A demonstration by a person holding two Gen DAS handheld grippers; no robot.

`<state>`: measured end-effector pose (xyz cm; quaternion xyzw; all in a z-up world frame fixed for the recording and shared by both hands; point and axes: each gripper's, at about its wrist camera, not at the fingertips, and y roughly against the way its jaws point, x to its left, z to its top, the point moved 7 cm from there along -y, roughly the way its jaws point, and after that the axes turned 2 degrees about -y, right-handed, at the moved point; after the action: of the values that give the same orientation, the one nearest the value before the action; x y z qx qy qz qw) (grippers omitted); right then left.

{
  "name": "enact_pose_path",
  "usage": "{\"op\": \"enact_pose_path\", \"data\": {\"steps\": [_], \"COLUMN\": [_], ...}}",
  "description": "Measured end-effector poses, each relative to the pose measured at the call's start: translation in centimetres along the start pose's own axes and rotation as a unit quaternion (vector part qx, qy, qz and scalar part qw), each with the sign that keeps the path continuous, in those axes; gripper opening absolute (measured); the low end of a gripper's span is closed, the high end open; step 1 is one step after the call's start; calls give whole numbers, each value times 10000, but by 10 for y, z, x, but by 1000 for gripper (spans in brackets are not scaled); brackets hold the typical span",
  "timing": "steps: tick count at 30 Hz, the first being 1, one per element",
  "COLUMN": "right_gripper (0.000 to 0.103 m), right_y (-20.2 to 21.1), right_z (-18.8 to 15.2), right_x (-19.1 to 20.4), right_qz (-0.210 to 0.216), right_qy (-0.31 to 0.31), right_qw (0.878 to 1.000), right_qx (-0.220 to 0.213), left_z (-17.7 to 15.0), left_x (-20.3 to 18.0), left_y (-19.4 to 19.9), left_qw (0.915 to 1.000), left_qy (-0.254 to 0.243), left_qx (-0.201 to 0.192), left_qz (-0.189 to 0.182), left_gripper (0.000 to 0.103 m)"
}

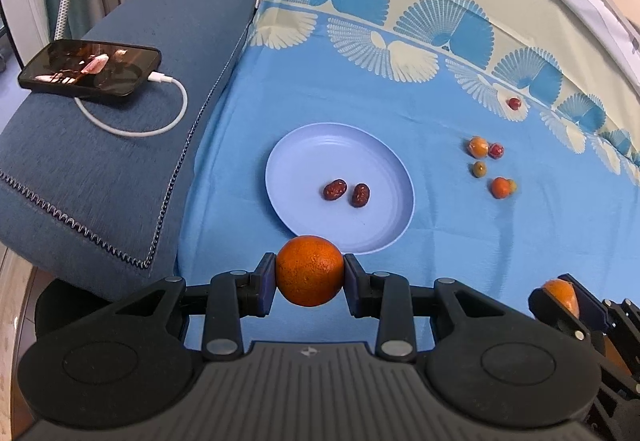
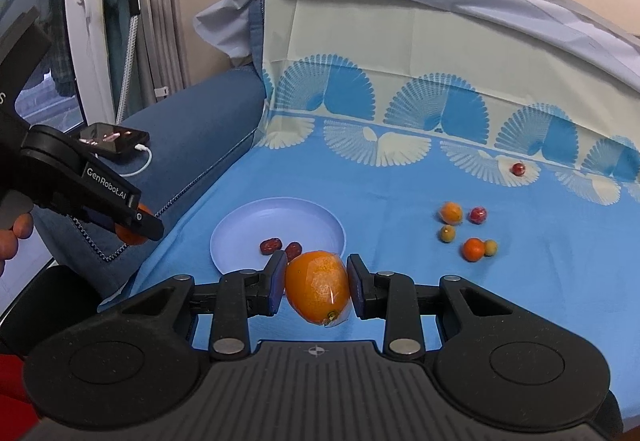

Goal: Organize fruits
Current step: 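Carry both fruits to the plate and release them beside the dates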

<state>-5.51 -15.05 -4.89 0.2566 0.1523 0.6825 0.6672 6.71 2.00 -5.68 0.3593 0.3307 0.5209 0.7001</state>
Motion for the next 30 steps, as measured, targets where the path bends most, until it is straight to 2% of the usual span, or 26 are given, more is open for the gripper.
{"op": "enact_pose_path", "data": {"steps": [8,25,30], "right_gripper": [34,34,34], "right_y": [-50,-179,-203], "right_z": [2,-6,-13], "right_x": [13,24,24], "right_qz": [122,350,379], "right_qy": [111,669,889], "right_qw": [9994,9926,9901], "right_qx": [318,948,1018], "left_z": [17,52,55], "left_x": [-3,-6,-6], "left_y": [-34,-152,-181], "left_qw": [9994,9942,9914], "left_qy": [-151,-609,-749], "left_qx": [270,859,1004], "left_qz": [-134,200,367], "left_gripper": [38,38,38]}}
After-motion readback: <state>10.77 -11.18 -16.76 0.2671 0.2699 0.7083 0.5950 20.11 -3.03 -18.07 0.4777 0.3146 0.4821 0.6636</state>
